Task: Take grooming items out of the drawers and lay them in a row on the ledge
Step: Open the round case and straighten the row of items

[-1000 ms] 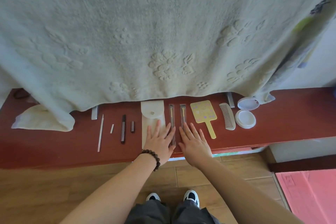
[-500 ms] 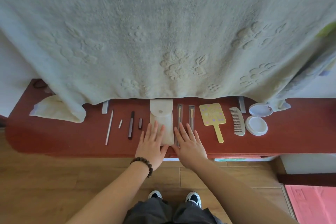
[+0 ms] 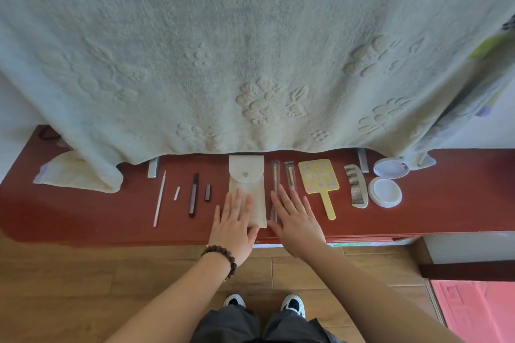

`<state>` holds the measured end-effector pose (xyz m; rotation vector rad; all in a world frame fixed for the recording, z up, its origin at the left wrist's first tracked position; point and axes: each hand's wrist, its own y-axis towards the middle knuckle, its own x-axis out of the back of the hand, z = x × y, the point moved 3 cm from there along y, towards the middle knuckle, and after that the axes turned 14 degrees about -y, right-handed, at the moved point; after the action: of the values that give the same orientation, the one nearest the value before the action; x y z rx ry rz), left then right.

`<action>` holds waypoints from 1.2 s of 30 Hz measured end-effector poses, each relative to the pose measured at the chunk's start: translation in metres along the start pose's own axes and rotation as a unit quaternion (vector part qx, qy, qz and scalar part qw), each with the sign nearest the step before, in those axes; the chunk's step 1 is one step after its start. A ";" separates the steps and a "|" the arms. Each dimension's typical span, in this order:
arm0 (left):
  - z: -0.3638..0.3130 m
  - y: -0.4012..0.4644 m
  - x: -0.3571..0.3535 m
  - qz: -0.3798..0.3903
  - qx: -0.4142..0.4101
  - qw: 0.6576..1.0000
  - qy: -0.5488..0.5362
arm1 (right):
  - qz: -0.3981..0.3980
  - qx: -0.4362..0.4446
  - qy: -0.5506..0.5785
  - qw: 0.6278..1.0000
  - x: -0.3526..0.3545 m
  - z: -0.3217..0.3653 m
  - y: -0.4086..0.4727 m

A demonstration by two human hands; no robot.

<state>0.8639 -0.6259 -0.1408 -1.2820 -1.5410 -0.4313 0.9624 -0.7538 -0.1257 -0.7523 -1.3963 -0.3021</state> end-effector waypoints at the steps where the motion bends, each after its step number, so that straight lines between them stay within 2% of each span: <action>1: -0.001 0.000 0.000 0.000 0.002 1.000 -0.002 | -0.014 -0.015 0.005 1.000 0.004 -0.006 -0.001; 4: -0.001 0.001 0.000 0.004 0.006 1.000 -0.007 | -0.025 -0.084 0.022 0.996 0.007 -0.039 -0.009; 7: -0.001 0.002 -0.001 0.008 0.011 1.000 -0.002 | 0.017 -0.134 0.035 0.990 -0.003 -0.068 -0.020; 10: -0.005 0.003 0.001 0.006 0.019 1.000 -0.007 | 0.048 -0.135 0.048 0.988 -0.014 -0.070 -0.027; 29: -0.014 0.002 0.001 -0.002 0.044 0.999 -0.010 | 0.078 -0.153 0.065 0.983 -0.015 -0.047 -0.022; 33: -0.015 0.002 0.000 -0.006 0.046 0.999 -0.010 | 0.028 -0.207 0.046 0.977 -0.007 -0.081 -0.029; 36: -0.016 0.002 0.000 -0.007 0.050 0.999 -0.008 | 0.044 -0.257 0.044 0.964 -0.009 -0.114 -0.035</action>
<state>0.8733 -0.6375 -0.1358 -1.2002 -1.5659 -0.3493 1.0273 -0.8539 -0.1234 -1.2082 -1.2038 -0.6342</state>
